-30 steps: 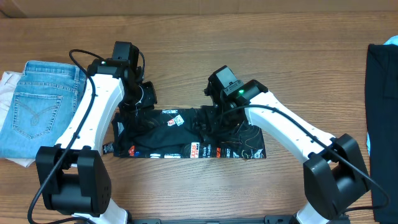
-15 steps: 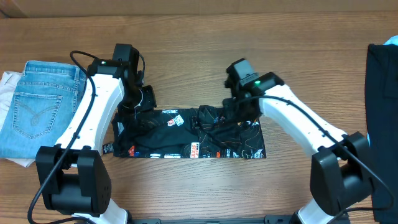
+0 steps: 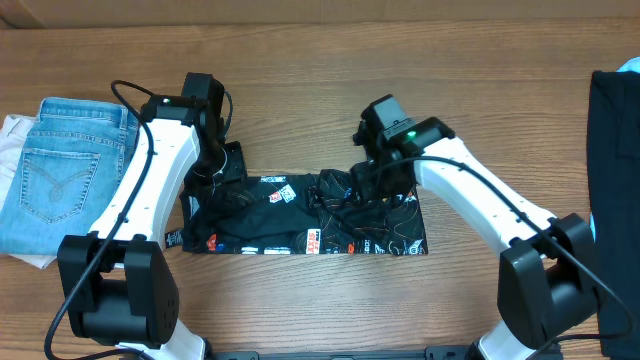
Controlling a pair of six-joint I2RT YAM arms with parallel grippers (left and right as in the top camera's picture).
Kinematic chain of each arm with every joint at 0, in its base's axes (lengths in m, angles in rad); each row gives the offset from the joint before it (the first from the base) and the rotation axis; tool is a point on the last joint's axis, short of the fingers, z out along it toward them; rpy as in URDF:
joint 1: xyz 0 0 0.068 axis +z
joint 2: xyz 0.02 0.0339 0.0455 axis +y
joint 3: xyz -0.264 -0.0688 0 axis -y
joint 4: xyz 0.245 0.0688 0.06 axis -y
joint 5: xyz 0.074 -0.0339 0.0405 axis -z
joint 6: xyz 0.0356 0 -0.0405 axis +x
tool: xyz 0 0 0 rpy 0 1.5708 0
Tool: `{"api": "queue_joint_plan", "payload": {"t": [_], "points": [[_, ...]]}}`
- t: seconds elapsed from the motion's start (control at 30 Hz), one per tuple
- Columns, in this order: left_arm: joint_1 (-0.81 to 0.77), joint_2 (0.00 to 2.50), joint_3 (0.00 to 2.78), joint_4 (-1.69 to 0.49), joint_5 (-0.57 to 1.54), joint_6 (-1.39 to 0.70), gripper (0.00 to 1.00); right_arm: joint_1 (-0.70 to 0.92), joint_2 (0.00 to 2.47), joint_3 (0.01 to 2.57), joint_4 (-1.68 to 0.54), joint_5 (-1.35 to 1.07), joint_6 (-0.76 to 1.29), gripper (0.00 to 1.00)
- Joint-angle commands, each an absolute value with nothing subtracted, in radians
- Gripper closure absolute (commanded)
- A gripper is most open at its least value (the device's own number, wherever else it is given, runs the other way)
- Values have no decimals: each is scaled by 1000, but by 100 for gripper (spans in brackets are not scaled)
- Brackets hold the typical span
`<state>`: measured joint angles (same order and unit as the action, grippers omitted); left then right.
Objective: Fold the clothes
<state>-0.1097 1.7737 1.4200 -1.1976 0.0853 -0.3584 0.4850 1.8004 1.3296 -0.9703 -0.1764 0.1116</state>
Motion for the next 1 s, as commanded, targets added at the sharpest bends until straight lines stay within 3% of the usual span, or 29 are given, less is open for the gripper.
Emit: {"api": "queue_joint_plan", "payload": {"t": [0.0,0.33,0.57,0.63,0.7,0.77,0.97], "points": [[-111,1771,1426,-1196,70,-337,68,527,1831,1347,-949,-196,45,42],[-111,1771,1426,-1195,70,-336,68,614,1895,1346,-846,-203,-35,34],[-111,1771,1426,-1196,70,-336,68,622,1957,1346,-786,-203,-34,38],[-111,1771,1426,-1196,70,-336,68,622,1973,1346,-786,-203,-34,44],[-111,1771,1426,-1195,70,-336,68,622,1984,1346,-788,-204,-34,70],[-111,1771,1426,-1193,70,-336,68,622,1987,1346,-791,-204,-33,89],[-111,1771,1426,-1190,70,-336,68,622,1964,1362,-855,-213,0,94]]}}
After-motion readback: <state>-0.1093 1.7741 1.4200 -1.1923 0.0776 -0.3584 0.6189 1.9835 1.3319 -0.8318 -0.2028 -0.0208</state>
